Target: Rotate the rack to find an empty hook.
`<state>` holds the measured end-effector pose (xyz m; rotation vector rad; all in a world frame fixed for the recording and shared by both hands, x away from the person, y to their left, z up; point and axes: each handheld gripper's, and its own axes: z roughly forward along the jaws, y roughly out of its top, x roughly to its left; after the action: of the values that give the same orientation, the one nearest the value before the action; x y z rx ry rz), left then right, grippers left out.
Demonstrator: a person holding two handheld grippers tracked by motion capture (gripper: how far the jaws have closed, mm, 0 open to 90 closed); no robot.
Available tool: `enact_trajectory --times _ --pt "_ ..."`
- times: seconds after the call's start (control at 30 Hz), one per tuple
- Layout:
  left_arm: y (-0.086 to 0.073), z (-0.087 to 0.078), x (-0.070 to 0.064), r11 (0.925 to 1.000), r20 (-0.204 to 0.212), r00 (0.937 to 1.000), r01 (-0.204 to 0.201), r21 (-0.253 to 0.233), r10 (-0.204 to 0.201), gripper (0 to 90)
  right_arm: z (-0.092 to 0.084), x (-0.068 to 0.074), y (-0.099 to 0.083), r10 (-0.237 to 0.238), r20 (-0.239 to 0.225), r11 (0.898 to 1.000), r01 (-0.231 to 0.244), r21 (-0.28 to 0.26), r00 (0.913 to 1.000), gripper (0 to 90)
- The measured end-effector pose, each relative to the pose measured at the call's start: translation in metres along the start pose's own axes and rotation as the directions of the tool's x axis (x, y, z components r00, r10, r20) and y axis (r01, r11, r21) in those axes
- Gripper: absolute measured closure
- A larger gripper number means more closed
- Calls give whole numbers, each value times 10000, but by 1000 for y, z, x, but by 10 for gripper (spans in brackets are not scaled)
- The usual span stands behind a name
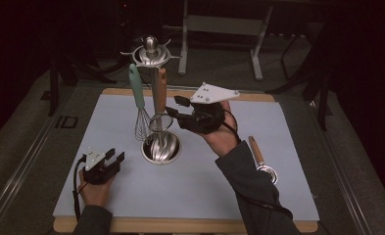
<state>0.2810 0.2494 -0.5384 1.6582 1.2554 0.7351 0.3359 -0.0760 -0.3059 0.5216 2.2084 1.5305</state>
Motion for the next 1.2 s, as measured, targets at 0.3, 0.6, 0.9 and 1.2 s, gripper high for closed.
enact_trajectory --times 0.3,0.6,0.9,1.2 --pt "0 0 -1 10000 -40 10000 -35 -2 35 570 -10 -7 -6 -327 257 9984 315 480 9991 556" --pt "9 -15 -12 9929 -337 9991 -282 -1157 244 691 -17 -17 -25 -242 501 9942 188 1059 9985 552" --pt "47 -48 -32 9601 -120 9982 -604 -2730 594 820 -33 -22 -51 -132 570 9852 33 1711 9983 535" --pt "113 -84 -53 8659 631 9927 -578 -4969 1025 899 -38 -28 -97 358 1551 9731 -698 2197 9872 534"
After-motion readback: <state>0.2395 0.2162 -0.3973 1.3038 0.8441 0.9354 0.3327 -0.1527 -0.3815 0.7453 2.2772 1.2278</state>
